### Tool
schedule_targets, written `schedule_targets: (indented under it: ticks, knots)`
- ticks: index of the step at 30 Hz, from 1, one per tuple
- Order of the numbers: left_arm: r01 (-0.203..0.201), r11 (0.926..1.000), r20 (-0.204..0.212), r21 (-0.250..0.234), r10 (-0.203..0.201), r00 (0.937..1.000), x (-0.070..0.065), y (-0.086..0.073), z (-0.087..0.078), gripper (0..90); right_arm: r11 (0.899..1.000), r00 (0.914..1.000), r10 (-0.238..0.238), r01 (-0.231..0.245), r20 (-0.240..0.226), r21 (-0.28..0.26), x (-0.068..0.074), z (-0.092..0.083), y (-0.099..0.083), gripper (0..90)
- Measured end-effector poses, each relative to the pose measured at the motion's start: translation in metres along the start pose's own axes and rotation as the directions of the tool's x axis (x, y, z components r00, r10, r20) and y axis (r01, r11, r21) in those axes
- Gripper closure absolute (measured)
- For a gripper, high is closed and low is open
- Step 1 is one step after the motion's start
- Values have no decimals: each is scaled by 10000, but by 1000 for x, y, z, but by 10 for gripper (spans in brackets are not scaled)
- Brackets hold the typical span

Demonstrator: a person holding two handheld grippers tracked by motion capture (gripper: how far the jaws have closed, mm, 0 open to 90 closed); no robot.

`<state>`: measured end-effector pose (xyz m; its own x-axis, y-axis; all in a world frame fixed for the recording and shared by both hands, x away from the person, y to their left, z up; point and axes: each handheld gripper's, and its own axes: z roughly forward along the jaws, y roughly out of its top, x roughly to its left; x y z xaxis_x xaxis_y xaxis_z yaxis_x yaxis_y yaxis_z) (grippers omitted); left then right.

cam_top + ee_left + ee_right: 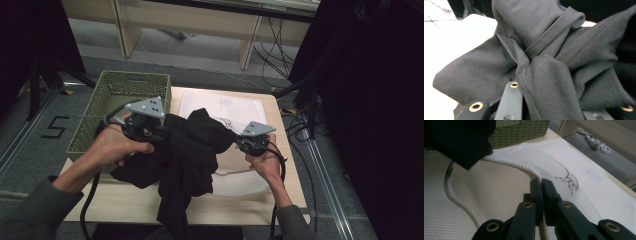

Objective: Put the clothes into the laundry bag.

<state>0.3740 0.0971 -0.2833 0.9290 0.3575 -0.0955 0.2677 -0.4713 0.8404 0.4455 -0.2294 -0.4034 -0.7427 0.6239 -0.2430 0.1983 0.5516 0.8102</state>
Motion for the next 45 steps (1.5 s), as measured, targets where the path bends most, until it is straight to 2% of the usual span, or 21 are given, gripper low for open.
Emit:
schedule_targets:
  ticks: [1,3,4,6,12,13,14,15,16,19,20,24,26,27,31,33,39,40,42,43,45]
  knots:
    - [16,9997,45,249,-17,10000,1,-5,13,763,9996,9997,256,-256,-6,136,1,-2,1,888]
    - [10,9992,15,404,-10,10000,2,-9,24,763,9999,9999,140,-140,26,17,0,-3,3,888]
    - [-57,9985,145,553,49,9999,3,-10,29,763,10000,10000,66,-66,-23,-27,-1,-3,4,888]
    - [21,9975,74,704,-26,10000,3,-14,38,763,9998,9998,197,-197,-41,-38,-1,-4,5,888]
    - [126,9960,117,884,-137,9998,5,-22,59,762,9998,9998,181,-182,-78,-16,-3,-4,6,888]
    - [347,9954,91,891,-357,9993,5,-24,63,762,9998,9998,150,-151,-120,-117,-3,-5,8,888]
    - [244,9946,90,1006,-255,9996,7,-26,70,762,9999,9999,104,-106,-132,-136,-3,-6,9,888]
    - [349,9933,6,1103,-352,9994,6,-27,73,762,9996,9997,211,-212,-90,-173,-3,-6,9,888]
    - [248,9934,5,1116,-250,9997,8,-27,76,762,9998,9999,56,-58,-125,-191,-4,-6,10,888]
    - [248,9929,-35,1163,-246,9997,9,-27,81,761,9996,9999,147,-149,-78,-249,-2,-6,12,888]
    - [387,9921,-138,1195,-373,9992,8,-27,84,761,9997,9999,107,-110,-128,-233,-2,-6,13,888]
    - [343,9881,-74,1502,-336,9994,11,-28,101,761,9996,9998,-79,75,-164,-256,-2,-5,15,888]
    - [198,9843,-85,1751,-186,9998,13,-28,114,760,9997,9998,95,-99,-158,-243,0,-5,17,888]
    - [356,9833,-123,1784,-340,9993,13,-28,118,760,9997,9997,103,-107,-199,-226,0,-5,18,889]
    - [398,9805,38,1924,-413,9991,13,-28,130,758,9995,9996,30,-39,-278,-300,1,-8,21,890]
    - [411,9788,-21,2008,-416,9991,15,-27,137,758,9994,9995,-134,125,-290,-317,1,-8,23,890]
    - [756,9742,-333,2125,-701,9970,24,-28,158,756,9994,9992,-168,157,-358,-292,4,-9,25,891]
    - [816,9703,-661,2277,-682,9955,28,-27,163,755,9996,9989,-193,185,-419,-192,6,-9,26,892]
    - [820,9685,-743,2351,-662,9950,31,-27,166,754,9997,9990,-149,141,-412,-179,8,-9,27,892]
    - [1136,9695,-895,2170,-961,9913,35,-27,170,754,9997,9991,-200,194,-366,-160,8,-9,28,892]
    - [1196,9689,-988,2166,-1001,9901,38,-26,172,754,9993,9985,-299,288,-455,-231,8,-8,28,892]
